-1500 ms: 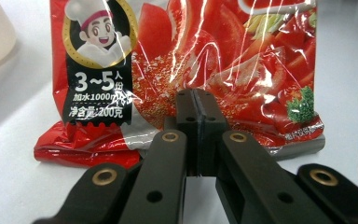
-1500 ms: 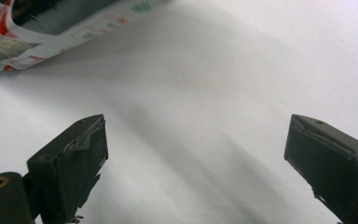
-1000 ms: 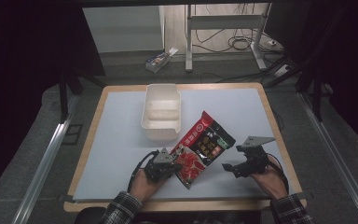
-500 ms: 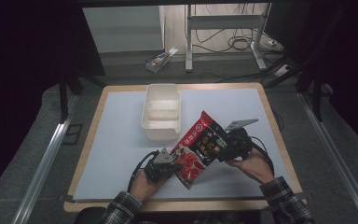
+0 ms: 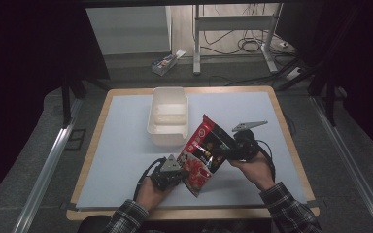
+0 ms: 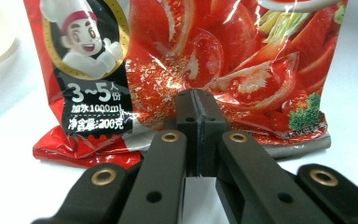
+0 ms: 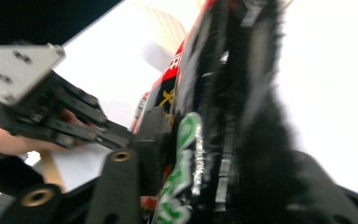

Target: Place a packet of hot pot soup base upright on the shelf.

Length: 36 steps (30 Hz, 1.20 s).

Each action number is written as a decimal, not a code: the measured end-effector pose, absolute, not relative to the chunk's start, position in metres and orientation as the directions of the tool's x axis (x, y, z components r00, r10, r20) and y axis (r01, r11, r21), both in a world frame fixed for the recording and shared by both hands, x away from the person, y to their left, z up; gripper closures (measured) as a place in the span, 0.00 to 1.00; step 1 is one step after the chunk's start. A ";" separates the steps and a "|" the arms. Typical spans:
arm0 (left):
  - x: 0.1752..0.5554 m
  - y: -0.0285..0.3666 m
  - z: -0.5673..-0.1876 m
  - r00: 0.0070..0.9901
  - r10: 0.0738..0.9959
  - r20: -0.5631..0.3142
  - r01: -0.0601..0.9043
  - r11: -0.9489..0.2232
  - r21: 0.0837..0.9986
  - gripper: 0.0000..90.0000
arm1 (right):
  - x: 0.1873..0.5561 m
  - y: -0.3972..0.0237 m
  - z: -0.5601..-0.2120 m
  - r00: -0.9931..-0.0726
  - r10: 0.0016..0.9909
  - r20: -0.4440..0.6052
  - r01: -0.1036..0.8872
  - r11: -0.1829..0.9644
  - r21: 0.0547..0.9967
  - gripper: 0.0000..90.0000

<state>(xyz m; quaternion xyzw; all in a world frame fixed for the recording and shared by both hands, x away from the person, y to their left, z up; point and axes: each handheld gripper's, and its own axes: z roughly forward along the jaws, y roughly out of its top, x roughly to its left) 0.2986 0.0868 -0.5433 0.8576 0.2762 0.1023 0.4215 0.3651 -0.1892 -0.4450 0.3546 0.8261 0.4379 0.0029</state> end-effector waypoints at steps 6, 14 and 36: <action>0.295 0.091 -0.539 0.825 0.563 -0.053 0.381 -0.484 0.788 0.92 | 0.367 -0.190 -0.439 -0.747 0.563 0.354 0.587 0.308 0.749 0.79; 0.284 0.094 -0.529 0.829 0.558 -0.043 0.344 -0.447 0.826 0.70 | 0.365 -0.187 -0.417 -0.783 0.552 0.286 0.525 0.339 0.781 0.82; 0.276 0.103 -0.523 0.781 0.625 -0.004 0.343 -0.424 0.838 0.26 | 0.373 -0.210 -0.382 -0.780 0.583 0.227 0.478 0.322 0.817 0.81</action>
